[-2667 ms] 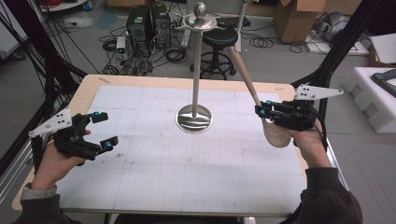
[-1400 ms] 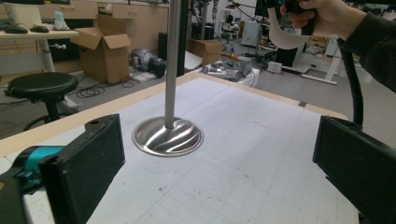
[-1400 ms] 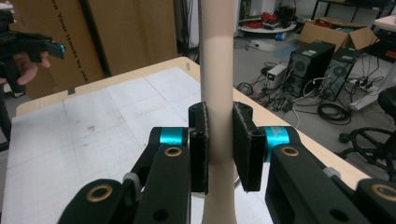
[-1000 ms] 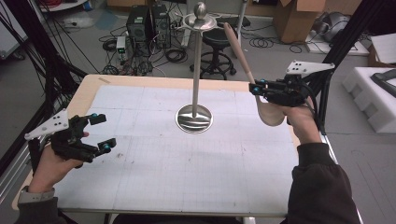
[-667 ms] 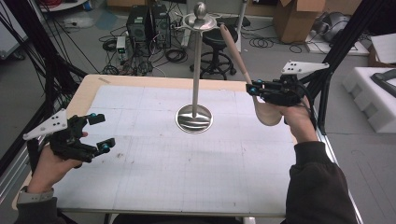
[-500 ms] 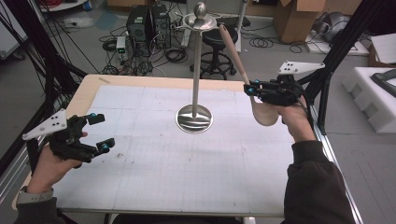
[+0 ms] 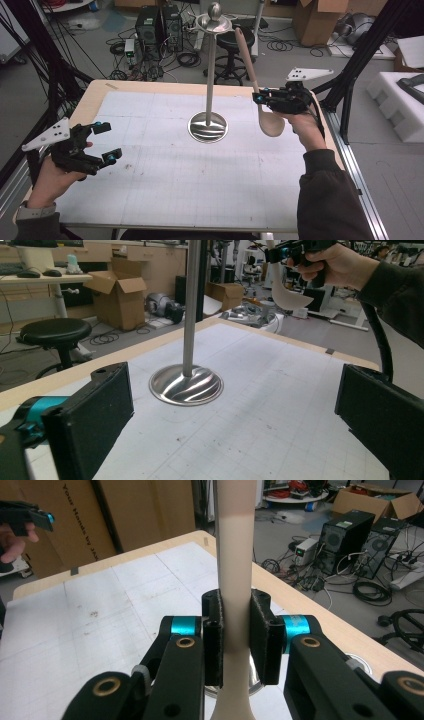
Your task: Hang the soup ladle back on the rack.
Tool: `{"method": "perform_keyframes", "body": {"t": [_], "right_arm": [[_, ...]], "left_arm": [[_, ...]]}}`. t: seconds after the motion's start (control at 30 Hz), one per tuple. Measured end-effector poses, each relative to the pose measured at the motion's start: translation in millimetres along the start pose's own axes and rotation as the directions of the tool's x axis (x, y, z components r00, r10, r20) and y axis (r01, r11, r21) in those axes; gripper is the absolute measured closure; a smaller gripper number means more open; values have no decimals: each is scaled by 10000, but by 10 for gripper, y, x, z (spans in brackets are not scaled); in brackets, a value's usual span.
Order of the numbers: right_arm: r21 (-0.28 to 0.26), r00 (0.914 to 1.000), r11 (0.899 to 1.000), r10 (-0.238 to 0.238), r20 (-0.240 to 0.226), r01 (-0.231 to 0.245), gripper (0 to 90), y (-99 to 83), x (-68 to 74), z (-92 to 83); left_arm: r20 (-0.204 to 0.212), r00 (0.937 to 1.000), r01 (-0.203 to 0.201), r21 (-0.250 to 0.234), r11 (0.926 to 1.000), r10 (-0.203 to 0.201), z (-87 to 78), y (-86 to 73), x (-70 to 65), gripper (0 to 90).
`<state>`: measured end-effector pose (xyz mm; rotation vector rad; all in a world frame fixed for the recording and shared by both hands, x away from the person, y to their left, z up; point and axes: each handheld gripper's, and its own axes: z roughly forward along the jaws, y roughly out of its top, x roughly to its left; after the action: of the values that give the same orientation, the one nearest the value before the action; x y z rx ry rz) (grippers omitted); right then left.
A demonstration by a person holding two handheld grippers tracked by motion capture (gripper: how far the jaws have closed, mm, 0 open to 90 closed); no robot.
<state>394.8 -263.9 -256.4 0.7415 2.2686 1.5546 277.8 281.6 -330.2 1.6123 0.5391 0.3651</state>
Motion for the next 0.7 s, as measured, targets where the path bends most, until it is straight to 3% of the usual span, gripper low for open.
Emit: {"method": "perform_keyframes", "body": {"t": [0.7], "right_arm": [[267, 9999, 9996, -38, -166, 43, 784, 36, 9, 239]], "left_arm": [[10, 10000, 38, 14, 10000, -38, 0, -13, 14, 25]]}}
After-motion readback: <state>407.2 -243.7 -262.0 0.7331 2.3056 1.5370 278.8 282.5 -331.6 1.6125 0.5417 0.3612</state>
